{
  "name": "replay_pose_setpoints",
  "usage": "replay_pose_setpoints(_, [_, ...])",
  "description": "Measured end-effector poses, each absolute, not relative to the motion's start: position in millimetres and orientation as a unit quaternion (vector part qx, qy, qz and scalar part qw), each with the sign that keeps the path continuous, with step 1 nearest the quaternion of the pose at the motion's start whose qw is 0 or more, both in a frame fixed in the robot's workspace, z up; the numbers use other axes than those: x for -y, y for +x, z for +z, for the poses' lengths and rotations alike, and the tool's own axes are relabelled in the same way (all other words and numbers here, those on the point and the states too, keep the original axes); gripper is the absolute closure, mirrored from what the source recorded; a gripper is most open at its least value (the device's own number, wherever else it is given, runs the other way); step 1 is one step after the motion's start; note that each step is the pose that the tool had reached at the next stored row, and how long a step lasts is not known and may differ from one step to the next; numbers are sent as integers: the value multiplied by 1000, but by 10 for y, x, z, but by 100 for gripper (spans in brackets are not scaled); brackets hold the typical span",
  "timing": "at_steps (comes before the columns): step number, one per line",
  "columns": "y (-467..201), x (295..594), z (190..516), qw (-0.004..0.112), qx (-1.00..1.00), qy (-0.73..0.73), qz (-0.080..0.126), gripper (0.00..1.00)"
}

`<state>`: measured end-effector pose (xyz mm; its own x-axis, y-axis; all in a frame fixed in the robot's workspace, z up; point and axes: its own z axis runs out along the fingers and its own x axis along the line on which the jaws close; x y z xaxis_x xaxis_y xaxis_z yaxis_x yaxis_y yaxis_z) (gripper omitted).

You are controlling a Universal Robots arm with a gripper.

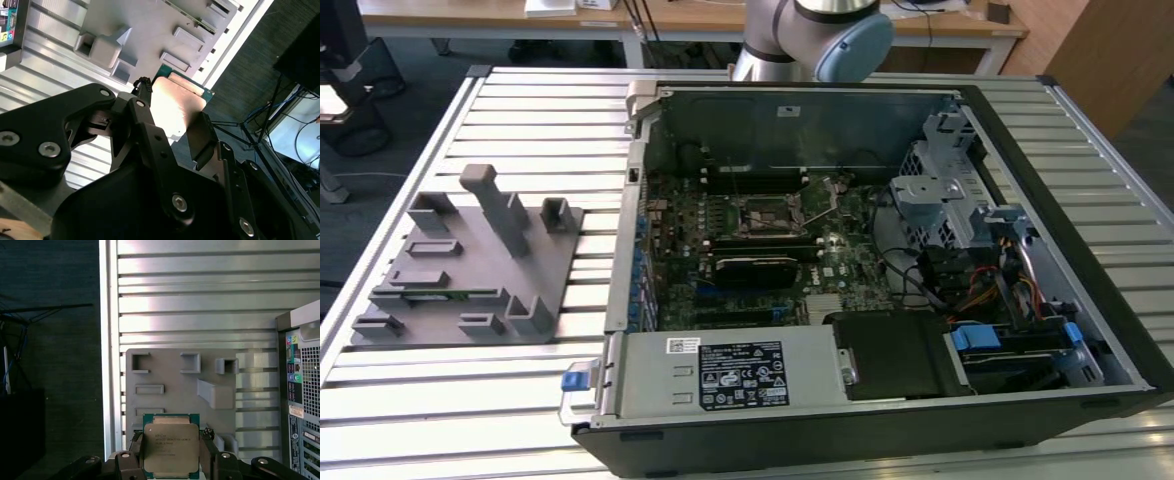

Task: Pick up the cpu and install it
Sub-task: 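Pick up the cpu and move it towards the insertion slot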

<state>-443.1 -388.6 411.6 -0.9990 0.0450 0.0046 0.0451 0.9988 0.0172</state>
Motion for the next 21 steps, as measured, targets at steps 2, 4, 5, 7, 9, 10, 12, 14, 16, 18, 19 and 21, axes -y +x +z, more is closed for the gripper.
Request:
replay_pose_setpoints(2, [-4426, 3886, 4117, 2, 1000, -23, -9, 47])
replay_pose_setpoints(4, [-4419, 3886, 4116, 2, 1000, -23, -9, 47])
replay_pose_setpoints(5, [-4412, 3886, 4116, 2, 1000, -22, -9, 47])
replay_pose_setpoints(7, [-4396, 3886, 4116, 2, 1000, -22, -9, 47])
replay_pose_setpoints(9, [-4380, 3886, 4116, 2, 1000, -23, -9, 47])
replay_pose_setpoints(10, [-4371, 3886, 4116, 2, 1000, -23, -9, 47])
replay_pose_setpoints(12, [-4356, 3885, 4116, 2, 1000, -23, -9, 47])
replay_pose_setpoints(14, [-4343, 3886, 4116, 2, 1000, -23, -9, 47])
replay_pose_setpoints(16, [-4318, 3886, 4117, 2, 1000, -23, -9, 47])
replay_pose_setpoints(18, [-4291, 3886, 4116, 2, 1000, -23, -9, 47])
replay_pose_setpoints(19, [-4274, 3886, 4116, 2, 1000, -23, -9, 47])
replay_pose_setpoints(21, [-4228, 3886, 4116, 2, 1000, -23, -9, 47])
